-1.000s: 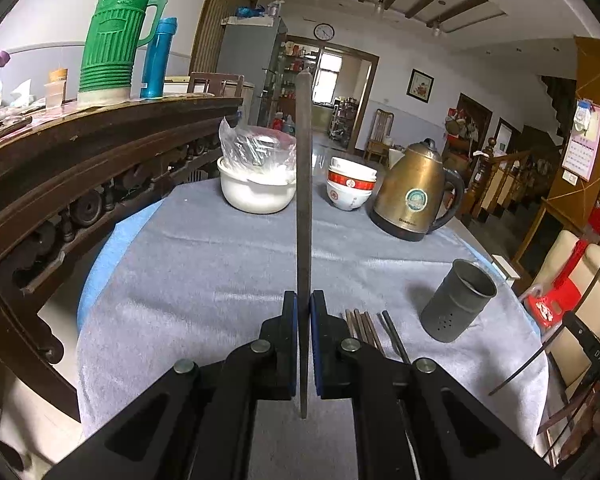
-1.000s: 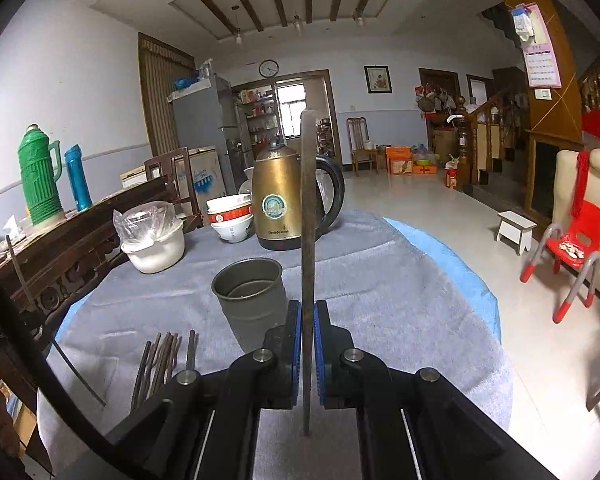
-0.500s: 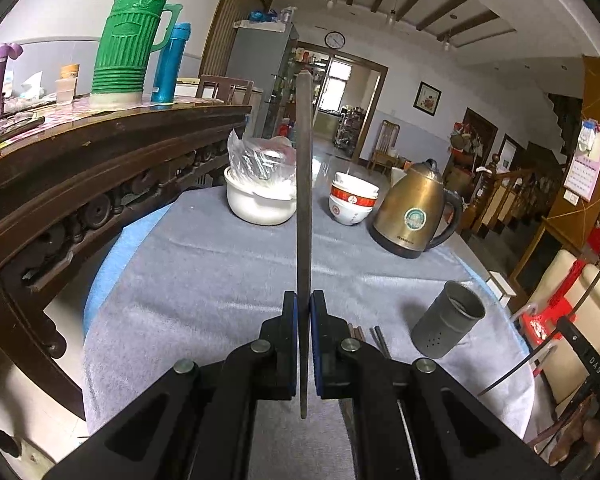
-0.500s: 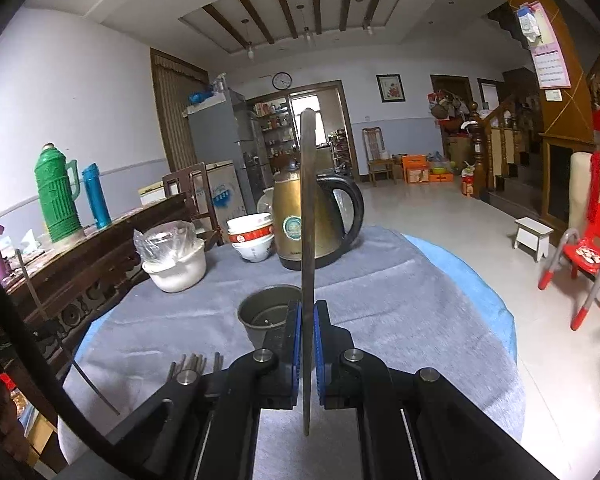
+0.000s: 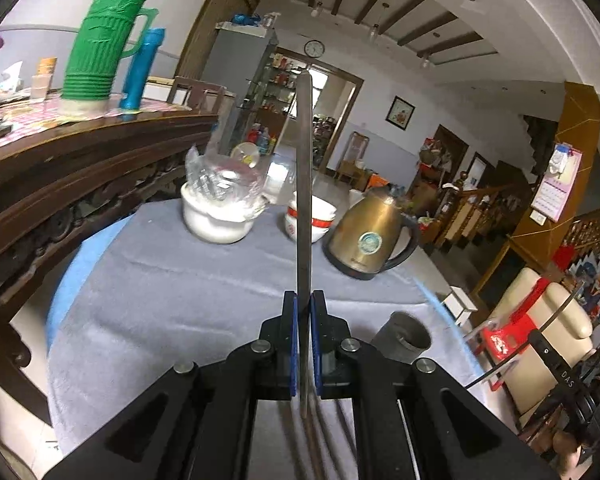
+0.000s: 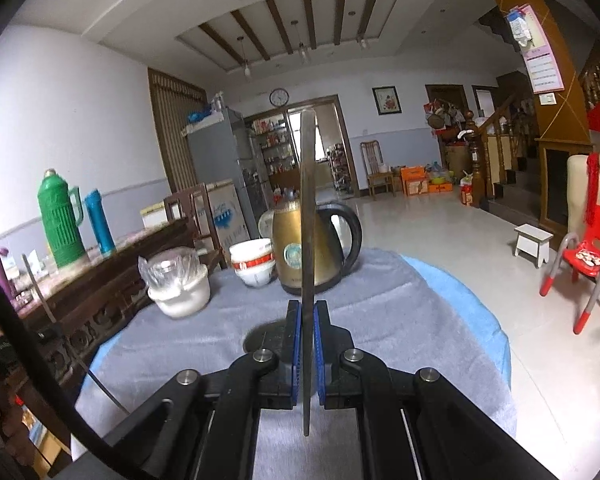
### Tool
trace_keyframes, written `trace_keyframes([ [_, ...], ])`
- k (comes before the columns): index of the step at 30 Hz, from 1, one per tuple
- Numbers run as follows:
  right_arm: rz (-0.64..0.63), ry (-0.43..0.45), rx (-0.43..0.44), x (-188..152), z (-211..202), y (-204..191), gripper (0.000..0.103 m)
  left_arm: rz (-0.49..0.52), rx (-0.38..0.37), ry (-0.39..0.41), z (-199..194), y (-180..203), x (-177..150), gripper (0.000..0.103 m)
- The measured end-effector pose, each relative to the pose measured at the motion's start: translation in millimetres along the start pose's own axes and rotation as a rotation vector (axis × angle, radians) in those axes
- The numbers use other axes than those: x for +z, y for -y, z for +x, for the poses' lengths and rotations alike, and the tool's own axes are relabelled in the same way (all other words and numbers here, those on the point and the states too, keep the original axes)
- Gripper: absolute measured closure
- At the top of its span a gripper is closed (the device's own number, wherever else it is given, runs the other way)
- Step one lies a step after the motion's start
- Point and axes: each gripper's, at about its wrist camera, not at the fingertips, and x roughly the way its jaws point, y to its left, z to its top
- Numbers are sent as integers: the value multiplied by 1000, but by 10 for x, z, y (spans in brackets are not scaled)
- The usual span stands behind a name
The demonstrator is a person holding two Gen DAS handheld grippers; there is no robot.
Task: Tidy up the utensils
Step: 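Lift both held chopsticks upright and carry them toward the gray cup, then lower both chopsticks into the gray cup and open both tools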
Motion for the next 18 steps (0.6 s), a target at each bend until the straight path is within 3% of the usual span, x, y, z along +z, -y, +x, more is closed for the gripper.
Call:
trace_keyframes([
  [11,-4,89,87,448,244,-109,97,1,-158,25,467,659,446,97],
  [18,23,66,88,457,684,-93,97,34,-194,-53,1074,1062,449,97],
])
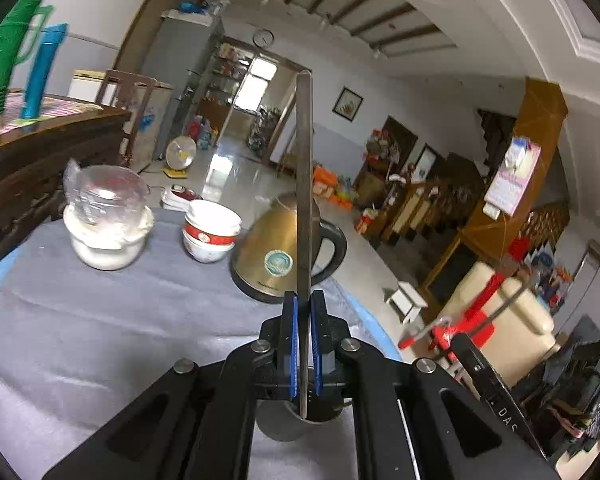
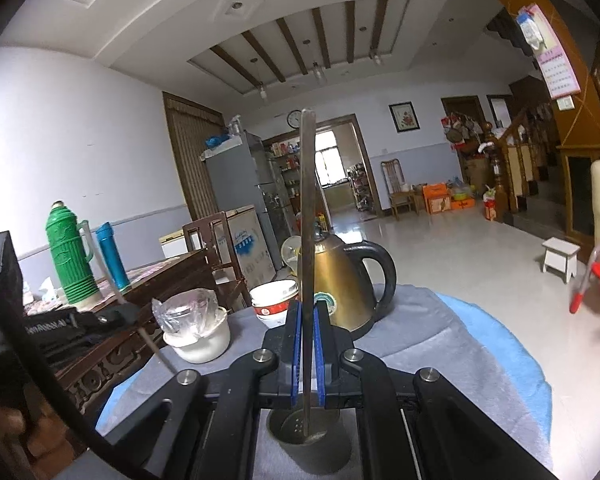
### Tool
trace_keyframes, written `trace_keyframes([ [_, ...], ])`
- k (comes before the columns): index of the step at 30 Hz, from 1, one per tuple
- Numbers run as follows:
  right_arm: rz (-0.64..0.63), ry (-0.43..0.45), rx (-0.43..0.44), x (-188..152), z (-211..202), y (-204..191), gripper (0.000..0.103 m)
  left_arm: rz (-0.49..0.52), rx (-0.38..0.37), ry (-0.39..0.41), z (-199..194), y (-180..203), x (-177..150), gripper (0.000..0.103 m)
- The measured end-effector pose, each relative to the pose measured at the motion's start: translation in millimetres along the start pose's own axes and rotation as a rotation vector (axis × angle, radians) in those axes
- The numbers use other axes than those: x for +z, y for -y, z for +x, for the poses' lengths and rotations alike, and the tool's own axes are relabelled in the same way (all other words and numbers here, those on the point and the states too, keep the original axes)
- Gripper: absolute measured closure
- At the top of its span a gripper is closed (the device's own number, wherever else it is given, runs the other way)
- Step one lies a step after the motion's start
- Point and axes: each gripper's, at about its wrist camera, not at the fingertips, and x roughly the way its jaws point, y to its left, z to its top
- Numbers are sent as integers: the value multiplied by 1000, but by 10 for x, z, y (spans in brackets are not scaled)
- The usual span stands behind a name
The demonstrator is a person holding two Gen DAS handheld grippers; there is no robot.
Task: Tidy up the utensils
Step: 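Lower both chopsticks into the gray cup and open both tools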
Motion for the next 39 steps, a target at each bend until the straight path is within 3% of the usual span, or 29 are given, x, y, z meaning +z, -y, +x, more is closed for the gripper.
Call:
trace_keyframes([
  [11,-21,-118,23,-60,451,149,96,37,17,-81,527,189,-98,97],
  [26,-43,-228,24,-206,735,178,96,76,36,-152,768,139,-236,97],
  [33,-62,-342,0,-429,989,168,95,92,71,-244,936,89,-428,97],
  [36,-57,-395,-11,-496,1038,172,94,71,72,-269,893,54,-450,89],
  [38,-60,-407,-28,-504,1021,166,94,57,72,-260,780,30,-430,69],
  [39,-65,-408,-38,-498,995,162,94,55,71,-247,729,28,-423,64],
])
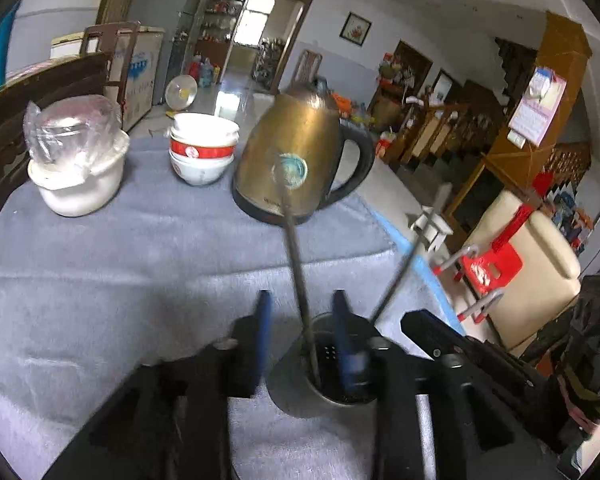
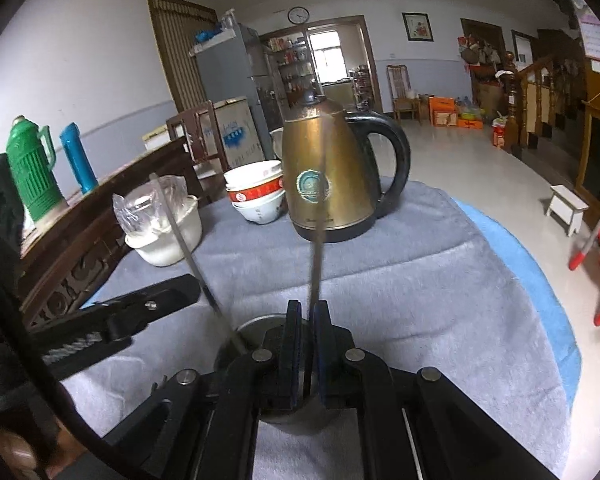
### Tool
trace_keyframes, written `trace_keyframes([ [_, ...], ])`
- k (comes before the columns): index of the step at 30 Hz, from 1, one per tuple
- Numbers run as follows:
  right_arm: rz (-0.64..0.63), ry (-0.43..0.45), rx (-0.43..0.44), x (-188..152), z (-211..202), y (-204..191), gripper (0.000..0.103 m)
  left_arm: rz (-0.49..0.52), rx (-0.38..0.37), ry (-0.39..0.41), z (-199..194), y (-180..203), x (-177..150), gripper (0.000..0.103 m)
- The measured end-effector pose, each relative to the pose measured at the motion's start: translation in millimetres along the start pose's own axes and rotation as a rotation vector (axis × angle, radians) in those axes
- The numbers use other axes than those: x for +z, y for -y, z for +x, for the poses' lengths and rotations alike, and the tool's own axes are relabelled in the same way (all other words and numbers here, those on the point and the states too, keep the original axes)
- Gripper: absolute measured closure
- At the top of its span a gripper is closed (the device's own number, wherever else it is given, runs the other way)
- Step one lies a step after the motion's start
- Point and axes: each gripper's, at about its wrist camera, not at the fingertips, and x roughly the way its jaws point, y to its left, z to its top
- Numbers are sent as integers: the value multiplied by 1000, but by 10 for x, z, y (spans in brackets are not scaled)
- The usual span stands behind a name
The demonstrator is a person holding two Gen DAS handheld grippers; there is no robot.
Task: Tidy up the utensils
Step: 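Lower both chopsticks into the gray cup and open both tools, then pull both tools back from the cup toward the remaining chopsticks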
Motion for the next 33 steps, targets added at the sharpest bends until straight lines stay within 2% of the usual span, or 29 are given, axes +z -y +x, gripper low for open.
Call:
trace_keyframes([
  [3,5,8,-22,-5,-127,-8,91,-3,-2,31,-232,-60,-24,54],
  [5,8,17,-29,-27,-236,-11,82,-5,3,54,-412,-139,-66,52],
  [6,9,21,-31,-39,-282,-13,78,-12,11,67,-533,-205,-109,47],
  [8,15,32,-30,-96,-408,-19,58,-40,27,82,-708,-362,-193,41],
  [10,32,48,-20,-194,-561,-20,37,-63,54,87,-880,-529,-324,39],
  [14,37,32,4,-477,-757,-88,37,-117,127,46,-1047,-902,-604,36],
  [18,68,-59,31,-858,-732,-176,37,-201,188,-18,-1149,-1303,-987,36],
  [22,66,-158,54,-1119,-610,-332,37,-259,214,-50,-1221,-1530,-1213,36],
  [26,57,-179,83,-1174,-579,-513,37,-284,209,-42,-1296,-1594,-1273,36],
  [33,18,-190,108,-1119,-550,-752,37,-261,183,-34,-1319,-1511,-1233,36],
])
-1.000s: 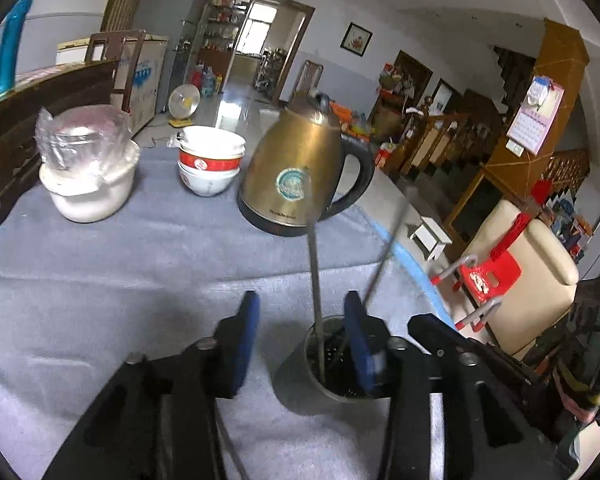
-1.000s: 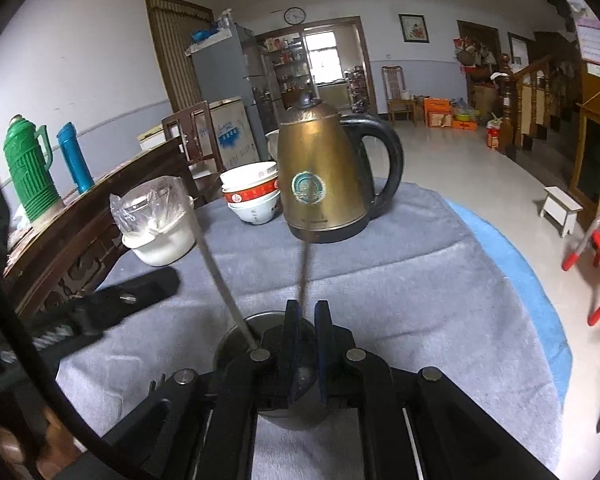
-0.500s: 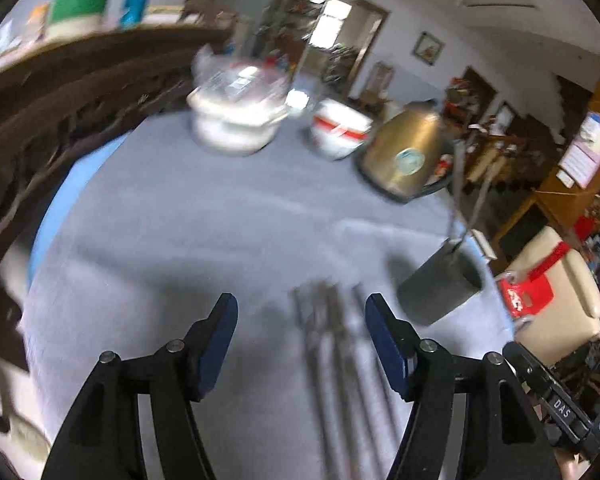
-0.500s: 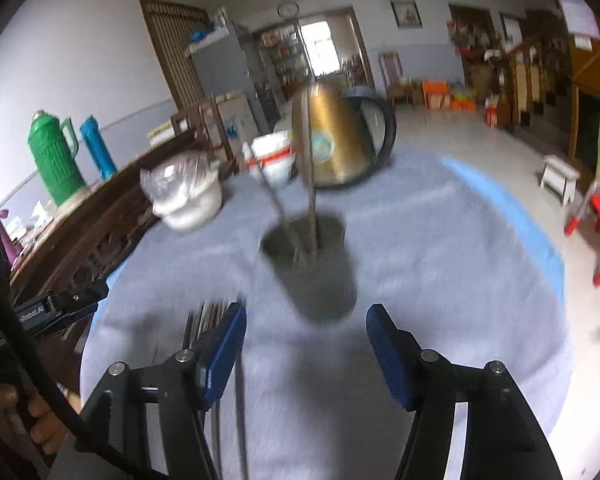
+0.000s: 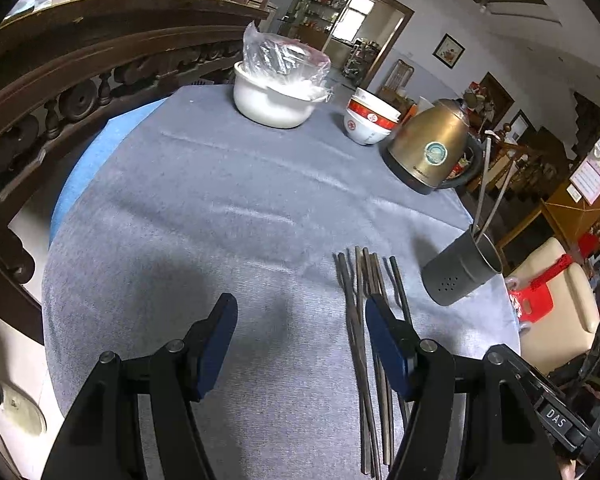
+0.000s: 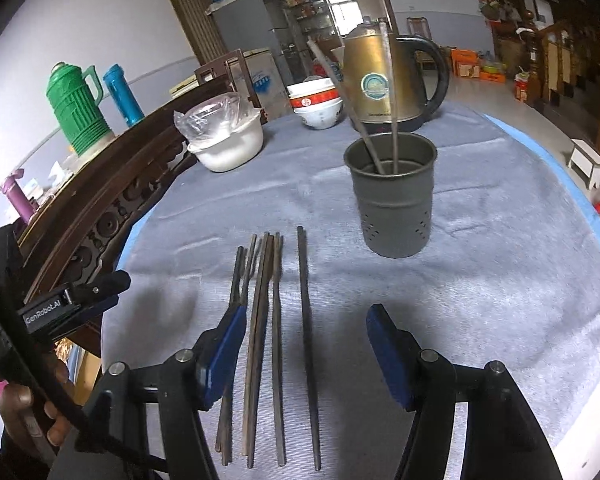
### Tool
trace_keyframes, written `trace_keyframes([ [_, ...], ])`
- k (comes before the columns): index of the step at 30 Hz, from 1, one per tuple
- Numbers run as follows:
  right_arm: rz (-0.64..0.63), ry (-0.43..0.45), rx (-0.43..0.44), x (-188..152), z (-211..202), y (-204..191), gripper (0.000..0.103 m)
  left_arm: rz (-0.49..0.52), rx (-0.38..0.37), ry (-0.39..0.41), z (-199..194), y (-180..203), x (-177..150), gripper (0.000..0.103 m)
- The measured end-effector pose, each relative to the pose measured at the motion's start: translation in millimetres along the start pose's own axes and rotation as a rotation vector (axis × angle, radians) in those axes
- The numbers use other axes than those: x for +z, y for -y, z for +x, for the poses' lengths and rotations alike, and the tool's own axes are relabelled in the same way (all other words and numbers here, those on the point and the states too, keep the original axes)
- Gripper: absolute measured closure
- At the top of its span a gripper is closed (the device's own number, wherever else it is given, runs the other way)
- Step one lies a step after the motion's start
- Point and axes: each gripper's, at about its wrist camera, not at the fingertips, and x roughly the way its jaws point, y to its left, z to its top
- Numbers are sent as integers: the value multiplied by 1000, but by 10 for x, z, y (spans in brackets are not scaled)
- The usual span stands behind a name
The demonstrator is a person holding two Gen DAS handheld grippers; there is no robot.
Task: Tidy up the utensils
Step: 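Pull both tools back from the cup toward the remaining chopsticks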
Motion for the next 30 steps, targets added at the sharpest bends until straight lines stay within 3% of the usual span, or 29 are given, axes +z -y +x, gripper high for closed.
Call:
trace_keyframes([
  [30,58,-59,37,-7,171,232,37,51,19,-55,118,155,-23,36],
])
